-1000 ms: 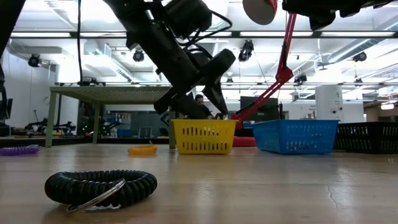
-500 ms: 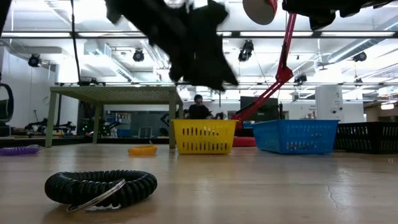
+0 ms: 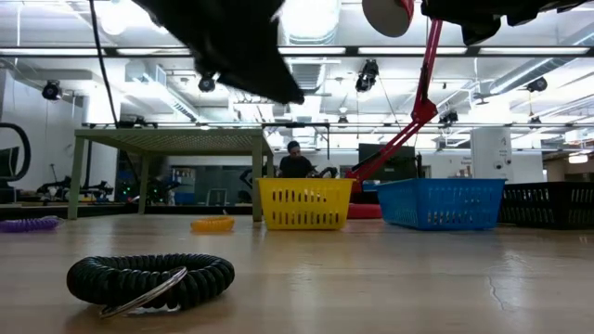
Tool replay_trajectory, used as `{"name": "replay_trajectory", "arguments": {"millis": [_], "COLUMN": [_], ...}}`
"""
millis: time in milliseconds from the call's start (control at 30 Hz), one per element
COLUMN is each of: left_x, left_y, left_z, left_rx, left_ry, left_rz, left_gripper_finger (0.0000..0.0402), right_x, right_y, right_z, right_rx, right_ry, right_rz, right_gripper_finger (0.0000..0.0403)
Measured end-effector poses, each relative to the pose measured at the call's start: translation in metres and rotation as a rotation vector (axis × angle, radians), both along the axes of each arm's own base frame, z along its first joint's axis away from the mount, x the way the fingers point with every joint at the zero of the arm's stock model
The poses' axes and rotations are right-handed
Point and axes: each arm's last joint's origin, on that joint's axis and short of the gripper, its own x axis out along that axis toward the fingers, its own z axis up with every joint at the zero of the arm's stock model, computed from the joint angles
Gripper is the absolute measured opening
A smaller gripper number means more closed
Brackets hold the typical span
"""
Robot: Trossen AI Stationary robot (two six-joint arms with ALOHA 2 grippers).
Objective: Pick & Place Office Desk Supplies
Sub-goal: Put the yellow spring keychain into the black basket
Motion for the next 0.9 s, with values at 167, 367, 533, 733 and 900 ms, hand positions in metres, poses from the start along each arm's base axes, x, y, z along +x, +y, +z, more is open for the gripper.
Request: {"name": "replay_trajectory", "arguments": {"millis": [167, 367, 533, 733, 900], "left_x": [-0.009, -0.020, -0.029, -0.037, -0.048], "left_y": [0.018, 0.023, 0.027, 0.029, 0.034], "left_z": [-0.003, -0.009, -0.013, -0.020, -0.040], "left_rx": [-0.117, -0.179, -0.214, -0.224, -0.230], "left_ry": [0.052, 0.122, 0.150, 0.180, 0.202], "left_rz": [0.146, 0.239, 0.343, 0.383, 0.407], "left_gripper_finger": [0.0218, 0.0218, 0.0217, 0.0216, 0.0214], "right_x": [0.000, 0.000, 0.000, 0.000, 0.000], "right_y": [0.000, 0.000, 0.000, 0.000, 0.000], "right_z": [0.000, 0.000, 0.000, 0.000, 0.000], "right_rx": [0.000, 0.000, 0.000, 0.000, 0.000], "right_ry": [0.000, 0.000, 0.000, 0.000, 0.000], "right_rz": [0.000, 0.000, 0.000, 0.000, 0.000], "right_gripper_finger": [0.0068, 0.0068, 0.0068, 0.0068, 0.0068]}}
